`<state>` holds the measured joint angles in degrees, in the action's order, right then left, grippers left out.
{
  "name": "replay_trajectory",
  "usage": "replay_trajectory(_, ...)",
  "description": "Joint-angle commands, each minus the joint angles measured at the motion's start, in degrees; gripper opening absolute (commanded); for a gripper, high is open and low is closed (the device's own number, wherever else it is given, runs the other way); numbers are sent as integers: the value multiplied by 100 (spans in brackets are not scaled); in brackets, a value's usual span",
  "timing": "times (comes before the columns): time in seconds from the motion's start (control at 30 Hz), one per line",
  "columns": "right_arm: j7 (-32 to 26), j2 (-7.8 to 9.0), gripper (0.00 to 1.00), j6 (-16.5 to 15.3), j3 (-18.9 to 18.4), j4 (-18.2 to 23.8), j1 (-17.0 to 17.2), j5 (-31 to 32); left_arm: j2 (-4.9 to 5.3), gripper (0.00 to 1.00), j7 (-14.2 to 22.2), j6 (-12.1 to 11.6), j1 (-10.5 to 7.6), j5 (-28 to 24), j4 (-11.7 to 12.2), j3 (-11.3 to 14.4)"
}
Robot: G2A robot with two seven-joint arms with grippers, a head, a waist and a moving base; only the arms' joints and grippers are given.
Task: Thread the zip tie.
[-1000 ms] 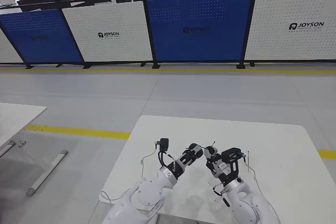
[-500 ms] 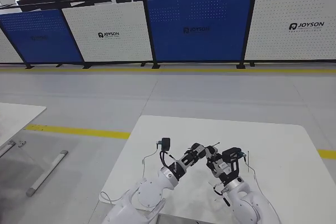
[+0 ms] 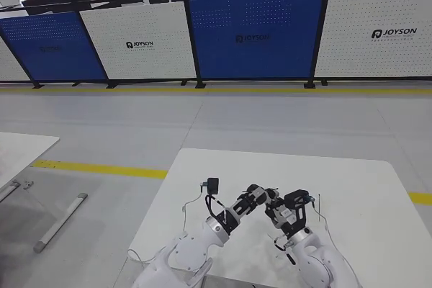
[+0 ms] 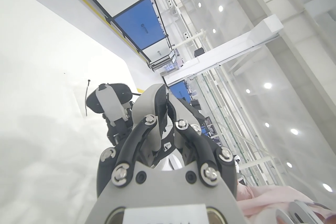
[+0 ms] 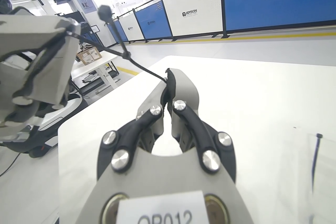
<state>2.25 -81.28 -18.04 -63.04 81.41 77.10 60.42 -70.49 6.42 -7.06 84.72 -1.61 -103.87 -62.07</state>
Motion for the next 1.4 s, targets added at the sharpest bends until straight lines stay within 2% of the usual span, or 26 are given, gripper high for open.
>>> replay_trajectory(0.0,20,-3,0,7,17,-41,-24,-10,5,0,6,-21,41,23,-52,-12)
replay_trajectory(0.67,190,14,0,21,82,-190,-58,-7,17,0,16,-100,172,226,-220,-7)
replay_trajectory(0.9,223,21,0,21,101,-186,-42,-13,17,0,-42,-107,204,252,-211,-17)
replay_trajectory(0.97,254,19,100,55,93,-167,-34,-73,12,0,-127,-71,185,243,-157,-40)
replay_trajectory(1.07,464,22,100,188,32,-42,46,-116,-8,0,-315,-37,98,248,-5,-50)
replay_trajectory(1.17,636,63,100,206,-141,125,206,-92,-37,0,-555,-5,-39,254,269,-55)
replay_trajectory(1.27,770,128,100,224,-462,372,438,-134,-74,0,-641,33,-184,96,550,-9)
replay_trajectory(1.37,876,197,100,248,-825,660,717,-185,-99,0,-651,56,-258,6,691,34)
